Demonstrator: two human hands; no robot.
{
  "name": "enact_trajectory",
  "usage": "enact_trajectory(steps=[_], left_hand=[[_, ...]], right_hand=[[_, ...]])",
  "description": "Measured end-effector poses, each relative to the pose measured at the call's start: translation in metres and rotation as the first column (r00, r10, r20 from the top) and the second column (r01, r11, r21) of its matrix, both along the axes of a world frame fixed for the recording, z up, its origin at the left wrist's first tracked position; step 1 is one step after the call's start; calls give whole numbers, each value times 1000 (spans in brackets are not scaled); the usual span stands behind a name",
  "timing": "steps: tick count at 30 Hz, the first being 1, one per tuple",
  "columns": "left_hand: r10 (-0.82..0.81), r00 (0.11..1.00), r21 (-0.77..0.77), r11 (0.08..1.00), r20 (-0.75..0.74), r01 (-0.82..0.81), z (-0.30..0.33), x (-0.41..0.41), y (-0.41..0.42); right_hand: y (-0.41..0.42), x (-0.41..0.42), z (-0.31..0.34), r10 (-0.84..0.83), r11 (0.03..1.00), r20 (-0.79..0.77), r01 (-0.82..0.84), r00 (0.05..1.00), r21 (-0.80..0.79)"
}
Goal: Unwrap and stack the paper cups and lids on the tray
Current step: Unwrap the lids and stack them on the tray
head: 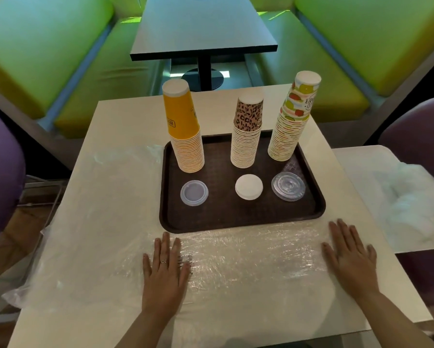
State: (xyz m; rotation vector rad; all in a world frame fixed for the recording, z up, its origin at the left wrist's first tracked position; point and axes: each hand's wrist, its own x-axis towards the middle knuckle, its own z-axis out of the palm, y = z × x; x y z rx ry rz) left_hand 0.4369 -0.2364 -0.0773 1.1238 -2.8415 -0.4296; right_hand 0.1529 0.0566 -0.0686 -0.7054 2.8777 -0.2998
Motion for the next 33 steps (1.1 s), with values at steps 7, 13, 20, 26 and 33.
enact_trajectory(steps=[7,13,20,26,33], left_hand=[[243,910,68,970,-337,-234,38,-22,6],[319,755,295,940,-573,-173,101,-105,12],[259,782,371,928,-567,-38,140,-235,-17],[283,752,488,871,-595,58,144,-300,-49],[339,701,584,800,-627,136,135,-328,-65]], right_hand=[[-30,-18,30,-97,941,-128,49,987,-335],[-92,-69,81,-22,771,-10,10,1000,-637],[-157,-129,107,88,709,231,102,969,-698],[-188,-167,96,174,659,328,137,928,-739],[-204,-182,77,289,580,408,181,866,-794]])
